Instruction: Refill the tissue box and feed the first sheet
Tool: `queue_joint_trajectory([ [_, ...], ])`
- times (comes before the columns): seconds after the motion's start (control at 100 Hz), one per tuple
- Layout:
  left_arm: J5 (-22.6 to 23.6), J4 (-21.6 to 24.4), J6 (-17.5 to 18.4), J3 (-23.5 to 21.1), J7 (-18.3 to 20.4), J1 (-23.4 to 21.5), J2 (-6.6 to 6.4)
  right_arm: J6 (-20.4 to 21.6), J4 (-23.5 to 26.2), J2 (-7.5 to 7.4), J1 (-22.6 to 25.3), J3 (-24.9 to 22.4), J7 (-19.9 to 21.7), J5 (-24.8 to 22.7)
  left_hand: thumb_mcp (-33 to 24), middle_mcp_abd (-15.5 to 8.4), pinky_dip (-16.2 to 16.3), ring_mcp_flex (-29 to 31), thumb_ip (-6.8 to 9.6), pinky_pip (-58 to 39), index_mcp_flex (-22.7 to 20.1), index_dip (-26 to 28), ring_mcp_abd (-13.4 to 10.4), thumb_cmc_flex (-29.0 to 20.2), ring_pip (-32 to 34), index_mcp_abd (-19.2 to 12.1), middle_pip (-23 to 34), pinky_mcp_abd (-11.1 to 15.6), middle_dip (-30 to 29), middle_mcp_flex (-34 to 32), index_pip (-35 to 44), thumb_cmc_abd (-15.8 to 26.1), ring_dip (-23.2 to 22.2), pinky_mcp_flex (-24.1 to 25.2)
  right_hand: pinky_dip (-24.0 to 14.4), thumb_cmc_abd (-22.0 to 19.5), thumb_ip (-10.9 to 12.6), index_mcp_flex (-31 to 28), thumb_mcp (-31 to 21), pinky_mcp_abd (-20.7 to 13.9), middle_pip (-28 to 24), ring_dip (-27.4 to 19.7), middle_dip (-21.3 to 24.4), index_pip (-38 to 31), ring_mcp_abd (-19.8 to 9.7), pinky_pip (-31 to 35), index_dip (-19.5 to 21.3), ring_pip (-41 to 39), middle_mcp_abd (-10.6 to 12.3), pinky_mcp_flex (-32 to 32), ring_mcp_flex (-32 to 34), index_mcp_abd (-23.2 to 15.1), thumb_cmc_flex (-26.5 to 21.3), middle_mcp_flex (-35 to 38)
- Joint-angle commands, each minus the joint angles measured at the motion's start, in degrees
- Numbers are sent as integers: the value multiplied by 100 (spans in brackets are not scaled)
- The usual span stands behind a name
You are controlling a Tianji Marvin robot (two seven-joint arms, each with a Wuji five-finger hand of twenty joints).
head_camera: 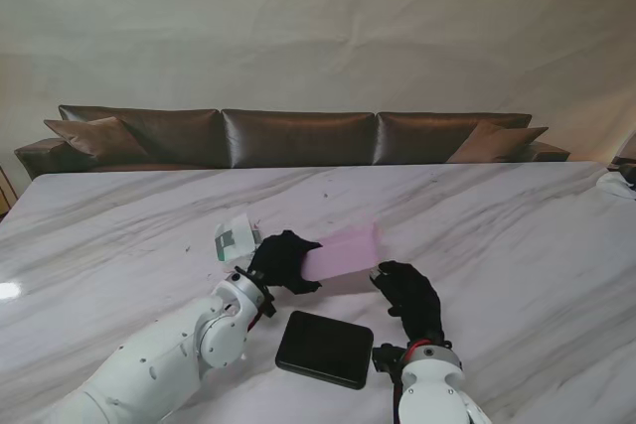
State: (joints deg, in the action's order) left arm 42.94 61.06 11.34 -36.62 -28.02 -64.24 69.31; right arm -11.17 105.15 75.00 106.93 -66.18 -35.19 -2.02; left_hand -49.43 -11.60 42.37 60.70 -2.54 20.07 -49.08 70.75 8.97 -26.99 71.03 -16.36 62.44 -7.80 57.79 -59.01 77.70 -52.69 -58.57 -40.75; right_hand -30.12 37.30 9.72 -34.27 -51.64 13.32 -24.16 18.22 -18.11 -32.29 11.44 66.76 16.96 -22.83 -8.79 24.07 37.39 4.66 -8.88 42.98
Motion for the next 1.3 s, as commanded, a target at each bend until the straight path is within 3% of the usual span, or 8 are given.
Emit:
queue_joint_trajectory([
  [0.0,23,-36,-2,11,59,53,30,6,-58,20,-29,-13,72,40,-1183,-52,64,-88,-138,-11703,-29,123,-543,-540,-93,-395,313,263,78,-320,-95,306,70,198,-52,9,19,-56,9,166,-133,-59,94,-32,-4,-30,-42,-43,-9,30,98,-60,73,0],
  [0.13,116,-103,-63,121,98,146,4,14,-126,31,-82,-8,69,93,-1143,-103,26,-223,-391,-11591,251,-250,-632,-457,-302,-440,120,342,-85,-148,-317,162,211,295,-55,-8,20,-74,16,162,-147,-56,88,-35,-7,-29,-40,-53,-10,32,110,-57,58,19],
  [0.36,62,-214,-114,198,148,203,26,2,-204,51,-147,1,44,164,-1016,-67,-9,-388,-547,-11496,446,-635,-626,-301,-540,-429,-97,403,-291,44,-530,147,376,420,-59,-17,23,-105,37,176,-157,-51,81,-41,-4,-21,-36,-69,-20,39,139,-37,48,39],
  [0.46,54,-252,-226,224,130,213,42,-12,-221,55,-171,8,42,160,-922,-6,0,-556,-609,-11418,576,-1026,-504,-106,-869,-431,-366,431,-548,200,-790,199,580,592,-61,-25,25,-117,41,173,-167,-48,75,-45,-13,-15,-34,-78,-8,47,159,-38,51,51],
  [0.54,11,-272,-275,220,147,204,55,-14,-248,59,-194,13,38,162,-789,76,27,-718,-709,-11300,725,-1436,-584,86,-1281,-398,-671,451,-911,424,-1094,180,858,793,-61,-27,28,-124,40,174,-177,-47,70,-49,-9,-10,-32,-81,-26,56,173,-34,50,73],
  [0.64,-36,-290,-305,230,160,198,69,-8,-275,71,-219,22,19,208,-756,127,52,-920,-664,-11170,883,-1731,-599,368,-1569,-313,-893,476,-1294,643,-1326,244,1030,1001,-62,-20,31,-146,40,178,-178,-47,70,-57,-3,-3,-30,-86,-26,70,187,-28,40,90],
  [0.73,-30,-266,-366,259,229,201,60,-3,-302,75,-243,24,23,248,-689,59,93,-1173,-492,-11014,1065,-1815,-655,567,-1747,-276,-1091,511,-1515,858,-1549,359,1067,1260,-61,-30,31,-148,46,182,-177,-46,69,-55,-9,1,-32,-90,-34,71,195,-18,40,91],
  [1.29,-92,-153,-788,395,493,226,81,42,-255,65,-163,-45,34,304,-284,-5,604,-3436,-555,-9803,2286,-3085,-583,984,-2760,183,-1811,530,-2087,2580,-2822,532,1133,2965,-51,-64,36,-200,66,180,-185,-44,64,-55,16,21,-34,-107,-57,92,231,10,15,126],
])
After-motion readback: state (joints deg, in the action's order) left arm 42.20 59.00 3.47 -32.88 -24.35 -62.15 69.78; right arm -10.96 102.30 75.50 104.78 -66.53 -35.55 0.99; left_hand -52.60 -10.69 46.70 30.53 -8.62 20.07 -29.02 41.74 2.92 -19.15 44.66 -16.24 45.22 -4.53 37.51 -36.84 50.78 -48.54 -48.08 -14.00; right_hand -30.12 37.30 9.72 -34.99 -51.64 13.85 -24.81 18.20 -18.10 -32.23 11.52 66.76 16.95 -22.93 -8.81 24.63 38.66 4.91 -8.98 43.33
